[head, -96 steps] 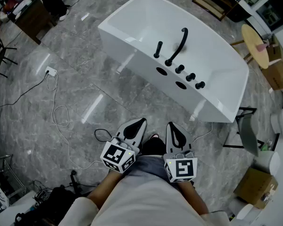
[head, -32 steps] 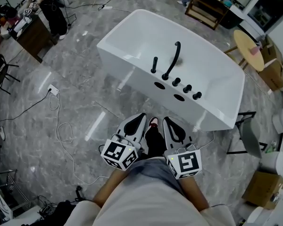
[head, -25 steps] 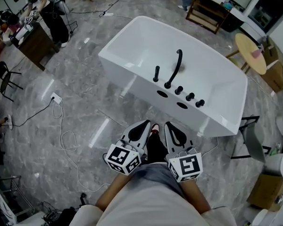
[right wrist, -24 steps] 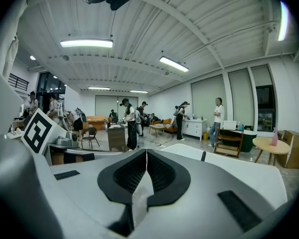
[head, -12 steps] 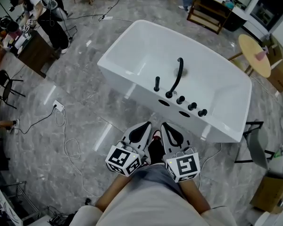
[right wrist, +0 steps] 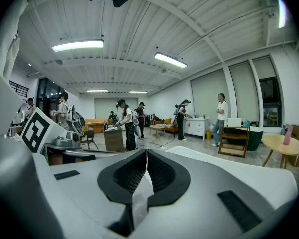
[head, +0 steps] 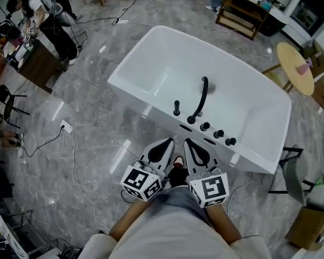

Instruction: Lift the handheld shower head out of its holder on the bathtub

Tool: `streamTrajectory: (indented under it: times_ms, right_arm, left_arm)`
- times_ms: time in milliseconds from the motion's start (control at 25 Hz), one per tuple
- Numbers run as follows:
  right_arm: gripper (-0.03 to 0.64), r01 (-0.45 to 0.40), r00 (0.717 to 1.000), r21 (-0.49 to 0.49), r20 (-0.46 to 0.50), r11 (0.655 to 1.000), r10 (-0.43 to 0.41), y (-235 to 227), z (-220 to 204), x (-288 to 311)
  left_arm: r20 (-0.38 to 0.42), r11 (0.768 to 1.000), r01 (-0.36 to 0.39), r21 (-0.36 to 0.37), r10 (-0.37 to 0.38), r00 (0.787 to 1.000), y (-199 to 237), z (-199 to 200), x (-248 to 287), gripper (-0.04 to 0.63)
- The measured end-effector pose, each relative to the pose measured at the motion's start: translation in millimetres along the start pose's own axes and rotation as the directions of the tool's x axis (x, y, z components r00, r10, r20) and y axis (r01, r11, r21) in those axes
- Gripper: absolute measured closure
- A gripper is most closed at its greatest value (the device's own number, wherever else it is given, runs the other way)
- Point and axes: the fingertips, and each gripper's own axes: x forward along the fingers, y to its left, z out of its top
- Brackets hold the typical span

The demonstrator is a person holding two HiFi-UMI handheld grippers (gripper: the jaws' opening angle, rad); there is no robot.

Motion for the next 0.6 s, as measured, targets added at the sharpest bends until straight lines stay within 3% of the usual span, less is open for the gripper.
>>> streamTrajectory:
  times_ms: [600]
  right_arm:
    - [0.597,-0.025,0.998,0.037,0.066,0.999,0.022,-68.6,11.9,38.1]
  left_arm:
    - [0.022,0.997,0.0,0.081,-0.002,1.0,9.8,25.2,78.2,0.59]
